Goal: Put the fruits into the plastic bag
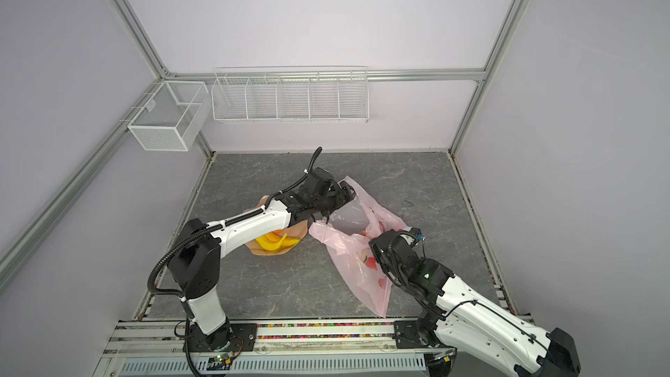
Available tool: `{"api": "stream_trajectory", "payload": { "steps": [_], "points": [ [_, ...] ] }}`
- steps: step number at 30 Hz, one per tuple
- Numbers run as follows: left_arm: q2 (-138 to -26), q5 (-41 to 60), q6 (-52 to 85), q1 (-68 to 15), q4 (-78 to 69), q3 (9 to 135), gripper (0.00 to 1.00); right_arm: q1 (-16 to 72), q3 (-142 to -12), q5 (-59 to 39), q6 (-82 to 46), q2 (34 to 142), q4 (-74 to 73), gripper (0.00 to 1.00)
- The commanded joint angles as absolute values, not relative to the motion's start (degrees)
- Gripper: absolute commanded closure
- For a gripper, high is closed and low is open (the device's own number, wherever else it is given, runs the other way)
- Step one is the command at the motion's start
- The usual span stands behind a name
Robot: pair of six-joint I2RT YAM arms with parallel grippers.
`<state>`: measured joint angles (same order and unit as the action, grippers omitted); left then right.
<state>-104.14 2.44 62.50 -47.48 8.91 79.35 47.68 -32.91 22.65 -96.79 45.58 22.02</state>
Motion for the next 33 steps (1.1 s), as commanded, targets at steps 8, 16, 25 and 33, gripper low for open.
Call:
{"api": "stream_trajectory", "payload": {
  "steps": [8,16,25,33],
  "points": [
    [-105.2,0.5,74.5,-47.8,-11.8,77.9,0.13,47.0,-34.4,21.3,-98.1,47.3,20.9,0.94],
    [-105.6,0.8,75.3,-48.3,-20.0,72.1,0.13,45.9,-34.3,22.0,-97.7,46.2,21.6,0.94],
    [-107.8,-1.1,76.0,-48.4,-33.5,68.9,0.12,45.2,-35.2,19.5,-96.7,48.2,20.7,0.94],
    [-109.9,-0.4,73.6,-47.5,-31.7,73.1,0.11,45.1,-35.3,19.1,-96.1,47.8,21.5,0.94]
  ]
}}
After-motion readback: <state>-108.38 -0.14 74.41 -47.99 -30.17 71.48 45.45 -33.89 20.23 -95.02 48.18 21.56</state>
